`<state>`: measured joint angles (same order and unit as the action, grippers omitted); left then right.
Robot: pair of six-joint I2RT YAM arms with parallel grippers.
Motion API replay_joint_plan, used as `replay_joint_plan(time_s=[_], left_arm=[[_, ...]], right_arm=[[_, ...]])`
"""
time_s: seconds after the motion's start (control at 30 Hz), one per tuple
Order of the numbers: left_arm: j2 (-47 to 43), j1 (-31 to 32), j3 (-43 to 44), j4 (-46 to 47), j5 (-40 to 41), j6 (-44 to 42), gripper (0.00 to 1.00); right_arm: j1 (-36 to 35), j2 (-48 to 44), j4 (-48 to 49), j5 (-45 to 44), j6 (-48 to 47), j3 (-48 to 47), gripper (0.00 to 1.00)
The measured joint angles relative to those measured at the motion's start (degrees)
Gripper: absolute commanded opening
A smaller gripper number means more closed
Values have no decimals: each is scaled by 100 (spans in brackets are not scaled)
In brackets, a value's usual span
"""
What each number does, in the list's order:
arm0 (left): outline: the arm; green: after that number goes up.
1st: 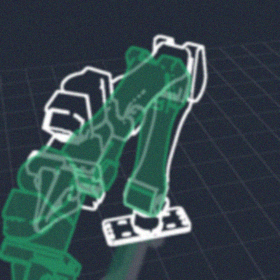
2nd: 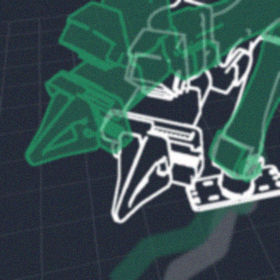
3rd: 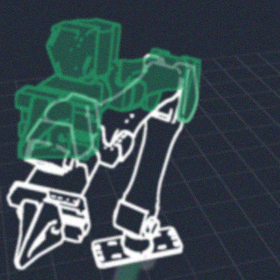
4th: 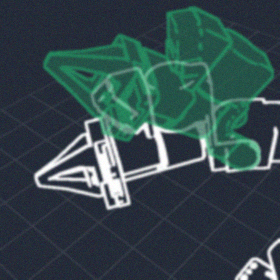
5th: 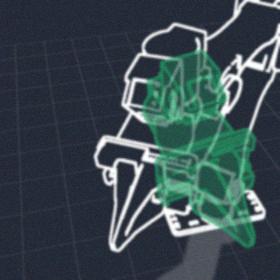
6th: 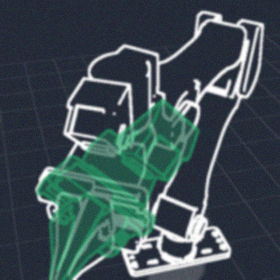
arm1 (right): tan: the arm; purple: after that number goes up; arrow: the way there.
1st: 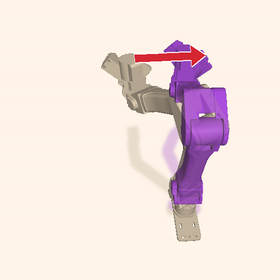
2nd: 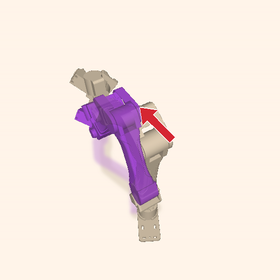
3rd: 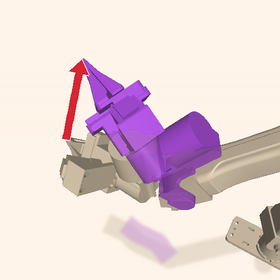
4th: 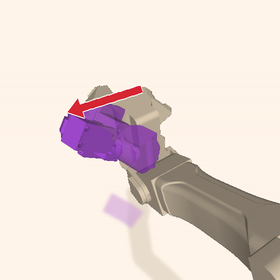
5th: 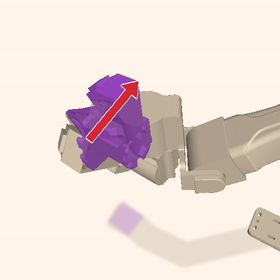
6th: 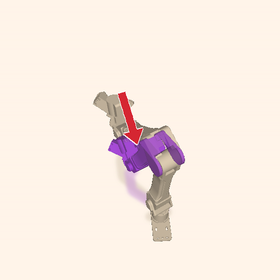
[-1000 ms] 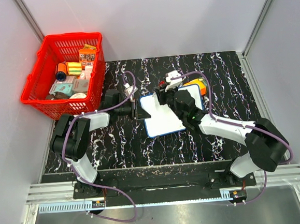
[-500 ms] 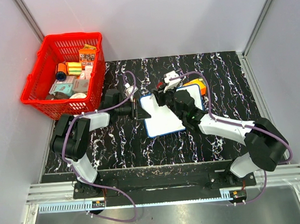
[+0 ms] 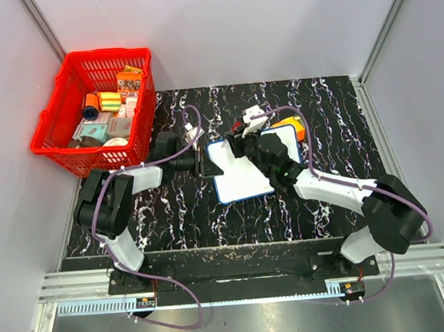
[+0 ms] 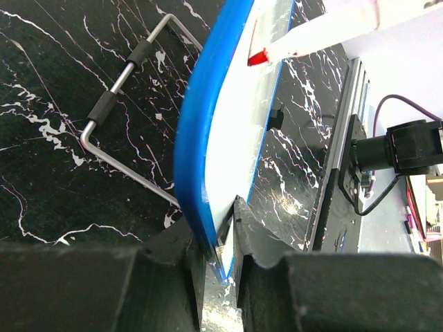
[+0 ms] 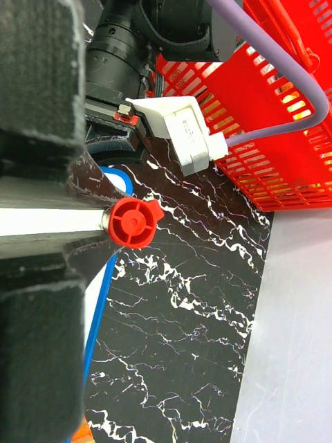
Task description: Write a sentence on the whiteboard
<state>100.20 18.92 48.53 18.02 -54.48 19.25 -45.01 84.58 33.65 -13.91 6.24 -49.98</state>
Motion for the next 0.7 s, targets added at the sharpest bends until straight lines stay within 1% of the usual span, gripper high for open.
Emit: replay_joint_plan(time_s=[0.7], left_arm=[[0,0,28,-83,7,-39,0]], right_arm=[[-13,-46,-52,-201,-9,42,0]])
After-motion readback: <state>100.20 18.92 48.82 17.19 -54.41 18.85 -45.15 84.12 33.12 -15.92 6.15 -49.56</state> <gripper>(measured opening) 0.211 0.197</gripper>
